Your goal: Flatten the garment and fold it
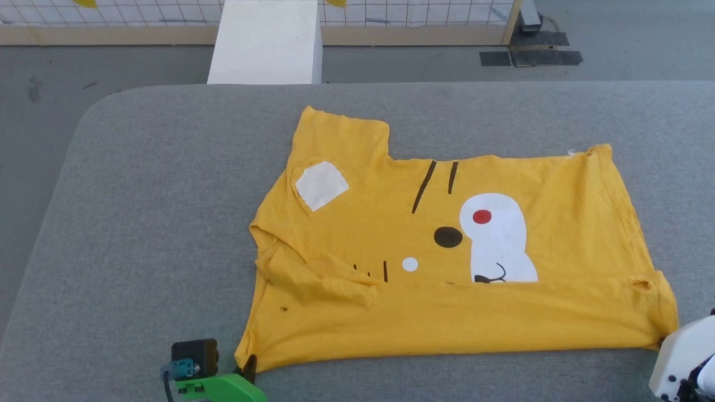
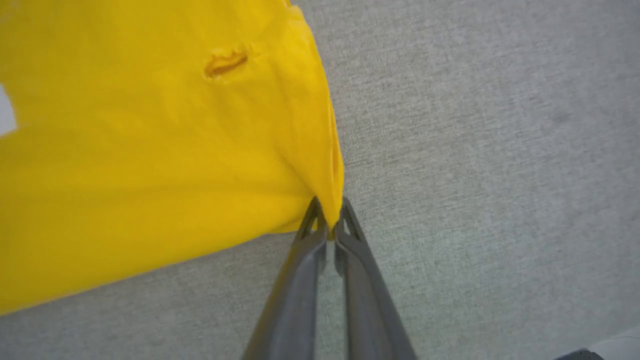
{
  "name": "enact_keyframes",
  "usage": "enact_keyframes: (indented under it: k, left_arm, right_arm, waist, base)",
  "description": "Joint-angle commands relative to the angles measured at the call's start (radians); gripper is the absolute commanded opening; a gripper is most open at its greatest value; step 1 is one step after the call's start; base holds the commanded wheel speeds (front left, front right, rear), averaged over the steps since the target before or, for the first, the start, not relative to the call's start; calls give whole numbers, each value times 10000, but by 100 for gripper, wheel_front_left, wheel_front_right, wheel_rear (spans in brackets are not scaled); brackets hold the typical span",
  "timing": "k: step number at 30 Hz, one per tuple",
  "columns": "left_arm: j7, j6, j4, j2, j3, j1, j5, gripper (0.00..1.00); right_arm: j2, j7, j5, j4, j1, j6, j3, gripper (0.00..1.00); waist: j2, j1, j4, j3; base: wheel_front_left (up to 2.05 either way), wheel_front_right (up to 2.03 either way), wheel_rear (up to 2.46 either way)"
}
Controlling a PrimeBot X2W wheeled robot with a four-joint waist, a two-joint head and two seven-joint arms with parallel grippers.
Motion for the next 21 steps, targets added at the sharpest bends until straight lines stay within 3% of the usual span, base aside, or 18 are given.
enact_keyframes:
  k: [1,5,6,7,8,9,11,16,21]
  left_arm:
    - [-59,-4,194,65,11,29,8,0]
    - [-193,-264,670,-75,-18,-196,-83,0]
    - [-218,-320,788,-107,-16,-231,-119,19]
    - [-252,-374,928,-142,-12,-258,-156,55]
    - [-268,-418,1030,-167,-15,-266,-190,100]
    - [-304,-471,1136,-201,-10,-256,-240,100]
    - [-456,-551,1243,-248,50,-212,-323,100]
    - [-1005,-695,950,41,292,-329,-168,100]
    - [-1647,-950,263,689,430,-1147,570,100]
  right_arm:
    - [-31,54,-54,190,127,-17,-110,0]
    - [-24,85,65,785,138,-17,-148,0]
    - [-23,74,118,892,150,-17,-128,0]
    - [-22,37,193,997,168,-17,-112,0]
    - [-22,-12,262,1058,185,-17,-102,0]
    - [-21,-90,368,1109,221,-17,-96,30]
    - [-21,-319,535,1073,335,-17,-48,100]
    - [-20,-1335,1087,469,707,-17,215,100]
    - [-36,-3237,1330,-704,993,-17,957,100]
  waist:
    - [0,0,96,115]
    - [0,0,134,165]
    - [0,0,129,155]
    - [0,0,113,128]
    - [0,0,98,93]
    - [0,0,79,33]
    - [0,0,50,-82]
    - [0,0,-84,-269]
    - [0,0,-370,-150]
  base:
    - [0,0,0]
    - [0,0,0]
    - [0,0,0]
    - [0,0,0]
    - [0,0,0]
    - [0,0,0]
    - [0,0,0]
    - [0,0,0]
    - [0,0,0]
